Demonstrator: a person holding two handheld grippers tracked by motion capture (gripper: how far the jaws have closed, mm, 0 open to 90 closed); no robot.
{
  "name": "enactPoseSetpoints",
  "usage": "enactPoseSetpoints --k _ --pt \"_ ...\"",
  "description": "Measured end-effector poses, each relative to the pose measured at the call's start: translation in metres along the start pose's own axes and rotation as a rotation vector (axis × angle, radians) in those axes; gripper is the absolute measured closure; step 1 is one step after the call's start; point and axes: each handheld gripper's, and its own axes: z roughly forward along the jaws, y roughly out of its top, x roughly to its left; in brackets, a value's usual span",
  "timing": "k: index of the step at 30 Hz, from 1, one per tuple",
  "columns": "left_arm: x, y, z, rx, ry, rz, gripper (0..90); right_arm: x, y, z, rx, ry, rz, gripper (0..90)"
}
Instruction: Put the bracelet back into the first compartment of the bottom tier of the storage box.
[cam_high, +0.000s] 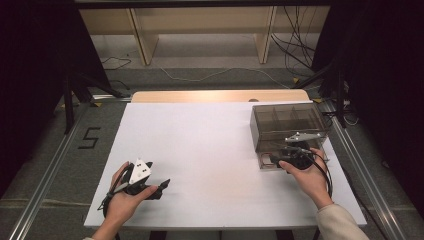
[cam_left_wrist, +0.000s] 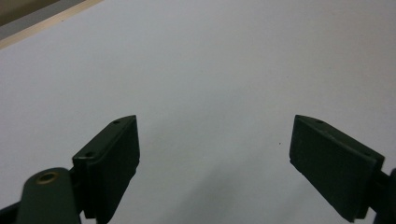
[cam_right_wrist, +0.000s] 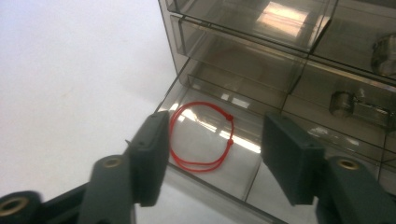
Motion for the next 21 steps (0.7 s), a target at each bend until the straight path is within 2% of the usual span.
enactPoseSetpoints --k 9,21 --pt "-0.001 0.0 0.0 0.001 -0.005 0.002 16.0 -0.003 -0.007 -0.007 -0.014 0.031 0.011 30.4" --pt "-0.001 0.0 0.0 0.001 -0.009 0.0 15.9 0.003 -0.017 -0.021 -0.055 0.05 -0.011 26.1"
